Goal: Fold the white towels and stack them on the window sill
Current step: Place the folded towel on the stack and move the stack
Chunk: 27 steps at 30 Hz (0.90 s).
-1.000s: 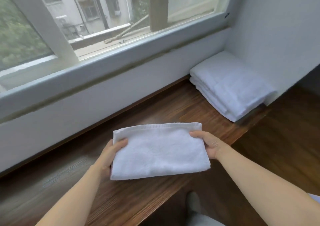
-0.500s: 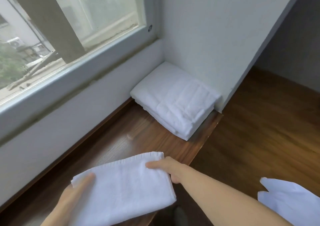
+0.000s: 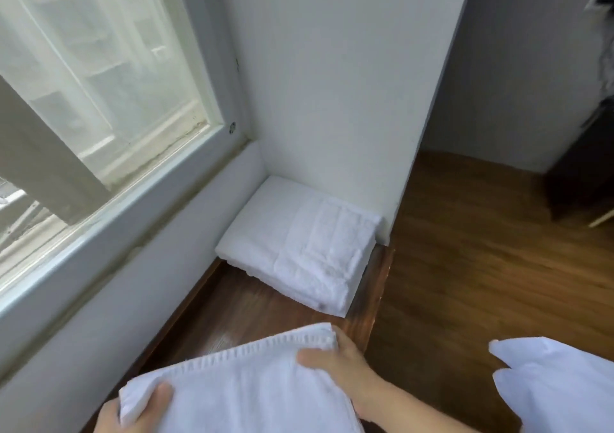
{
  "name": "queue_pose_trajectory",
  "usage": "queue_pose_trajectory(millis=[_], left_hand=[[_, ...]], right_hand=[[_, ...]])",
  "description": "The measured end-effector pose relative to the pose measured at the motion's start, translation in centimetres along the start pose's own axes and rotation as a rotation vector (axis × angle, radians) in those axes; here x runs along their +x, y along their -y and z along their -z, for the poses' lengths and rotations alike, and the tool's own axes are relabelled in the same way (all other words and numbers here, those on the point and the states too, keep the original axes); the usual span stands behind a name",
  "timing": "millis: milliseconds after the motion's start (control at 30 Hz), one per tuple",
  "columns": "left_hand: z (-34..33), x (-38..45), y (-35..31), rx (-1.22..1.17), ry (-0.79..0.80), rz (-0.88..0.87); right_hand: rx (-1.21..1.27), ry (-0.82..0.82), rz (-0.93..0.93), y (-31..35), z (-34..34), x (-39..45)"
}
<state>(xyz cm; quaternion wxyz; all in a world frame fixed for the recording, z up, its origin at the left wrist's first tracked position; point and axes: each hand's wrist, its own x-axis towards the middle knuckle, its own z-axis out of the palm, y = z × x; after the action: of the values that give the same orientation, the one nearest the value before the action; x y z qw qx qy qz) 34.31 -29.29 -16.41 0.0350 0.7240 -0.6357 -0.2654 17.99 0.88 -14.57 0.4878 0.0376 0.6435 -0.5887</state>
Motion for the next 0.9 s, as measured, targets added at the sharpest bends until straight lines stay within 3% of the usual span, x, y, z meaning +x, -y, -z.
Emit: queue_pose_trajectory(millis=[67, 100, 167, 300, 500, 900], left_hand=[[1.7, -2.3, -2.2, -0.118, 0.089, -0.09], [2.7, -3.3, -3.8, -0.222, 0.075, -0.317], [5.3, -6.0, -8.6, -0.269, 0.187, -0.56], [5.0, -6.4, -19.4, -0.334, 0.225, -0.754], [0.9, -3.8, -30.0, -0.373, 0.284, -0.852], [-4.4, -1.6, -34.4, -0.375, 0.308, -0.992]], right_hand=[[0.034, -0.045, 0.131, 2.5, 1.5, -0.4], [0.084, -0.065, 0.199, 4.3, 2.1, -0.8], [0.165, -0.084, 0.315, 7.9, 3.5, -0.5], [0.23, -0.191, 0.411, 13.5, 6.0, 2.0], [0.247, -0.318, 0.498, 18.7, 8.9, 6.0], [0.267, -0.418, 0.542, 19.2, 11.2, 10.4]])
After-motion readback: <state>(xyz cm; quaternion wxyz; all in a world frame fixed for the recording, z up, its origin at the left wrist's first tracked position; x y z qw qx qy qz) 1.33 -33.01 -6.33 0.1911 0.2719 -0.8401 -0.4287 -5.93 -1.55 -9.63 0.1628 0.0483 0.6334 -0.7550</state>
